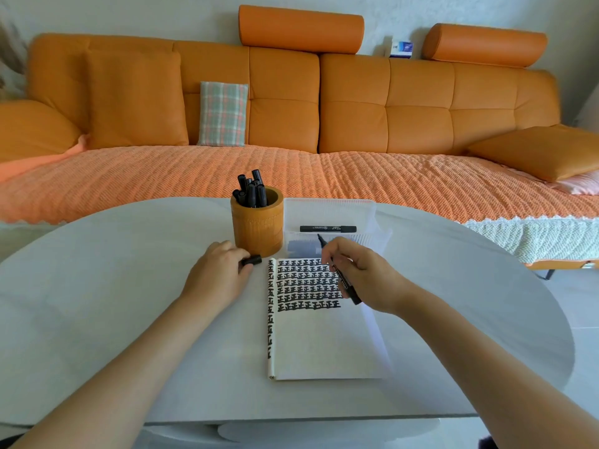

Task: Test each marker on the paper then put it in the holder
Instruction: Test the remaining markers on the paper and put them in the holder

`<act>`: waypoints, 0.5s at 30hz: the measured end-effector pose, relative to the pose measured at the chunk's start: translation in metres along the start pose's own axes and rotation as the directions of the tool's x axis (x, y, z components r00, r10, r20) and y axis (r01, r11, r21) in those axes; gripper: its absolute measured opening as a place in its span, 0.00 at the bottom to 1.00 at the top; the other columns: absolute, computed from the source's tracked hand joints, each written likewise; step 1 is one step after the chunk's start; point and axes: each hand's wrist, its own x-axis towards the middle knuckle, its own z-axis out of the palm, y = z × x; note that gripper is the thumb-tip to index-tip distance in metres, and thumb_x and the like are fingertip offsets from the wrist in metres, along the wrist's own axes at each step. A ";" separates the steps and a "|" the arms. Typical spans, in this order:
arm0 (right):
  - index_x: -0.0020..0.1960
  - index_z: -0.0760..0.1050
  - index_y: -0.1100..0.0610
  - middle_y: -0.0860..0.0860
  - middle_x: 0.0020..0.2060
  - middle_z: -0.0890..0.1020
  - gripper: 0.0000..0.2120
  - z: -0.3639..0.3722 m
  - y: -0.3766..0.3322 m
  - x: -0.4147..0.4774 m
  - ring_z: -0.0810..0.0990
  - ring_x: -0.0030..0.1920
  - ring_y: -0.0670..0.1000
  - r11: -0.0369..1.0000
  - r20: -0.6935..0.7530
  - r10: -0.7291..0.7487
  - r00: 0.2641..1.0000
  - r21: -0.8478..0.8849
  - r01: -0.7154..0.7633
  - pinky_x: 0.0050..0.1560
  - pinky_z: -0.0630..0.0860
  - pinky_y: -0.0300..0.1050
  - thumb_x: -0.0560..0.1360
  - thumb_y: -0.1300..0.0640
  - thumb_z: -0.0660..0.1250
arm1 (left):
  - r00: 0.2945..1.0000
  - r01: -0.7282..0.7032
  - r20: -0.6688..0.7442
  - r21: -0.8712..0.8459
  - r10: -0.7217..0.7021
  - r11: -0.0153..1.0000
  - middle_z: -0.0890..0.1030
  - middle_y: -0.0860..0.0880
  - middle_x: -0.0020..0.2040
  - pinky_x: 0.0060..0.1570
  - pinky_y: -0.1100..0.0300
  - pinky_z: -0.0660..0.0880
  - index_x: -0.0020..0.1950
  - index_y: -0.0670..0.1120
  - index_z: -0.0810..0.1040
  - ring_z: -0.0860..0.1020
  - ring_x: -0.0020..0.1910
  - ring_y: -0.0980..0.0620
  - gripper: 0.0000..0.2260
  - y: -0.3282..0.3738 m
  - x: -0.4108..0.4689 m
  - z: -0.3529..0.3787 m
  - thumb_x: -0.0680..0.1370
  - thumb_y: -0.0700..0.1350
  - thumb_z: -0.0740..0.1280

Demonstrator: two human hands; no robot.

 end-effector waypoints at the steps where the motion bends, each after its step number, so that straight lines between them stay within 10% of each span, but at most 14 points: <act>1: 0.51 0.72 0.45 0.53 0.39 0.76 0.12 0.000 0.000 0.001 0.74 0.31 0.51 0.998 0.001 -0.025 1.000 -0.065 0.025 0.34 0.73 0.46 0.83 0.60 0.55 | 1.000 0.002 0.002 -0.004 -0.002 1.000 0.79 0.49 0.49 0.47 0.54 0.74 0.57 0.46 0.82 0.73 0.52 0.49 0.11 0.000 0.001 0.000 0.78 0.48 0.68; 15: 0.62 0.78 0.49 0.44 0.52 0.76 0.11 0.010 -0.003 0.006 0.79 0.48 0.48 0.863 -0.141 -0.209 0.968 -0.493 0.114 0.50 0.77 0.45 0.81 0.53 0.63 | 0.964 -0.263 -0.113 -0.255 0.241 0.931 0.79 0.56 0.47 0.46 0.59 0.76 0.55 0.48 0.81 0.76 0.46 0.56 0.08 0.031 -0.007 -0.024 0.77 0.42 0.68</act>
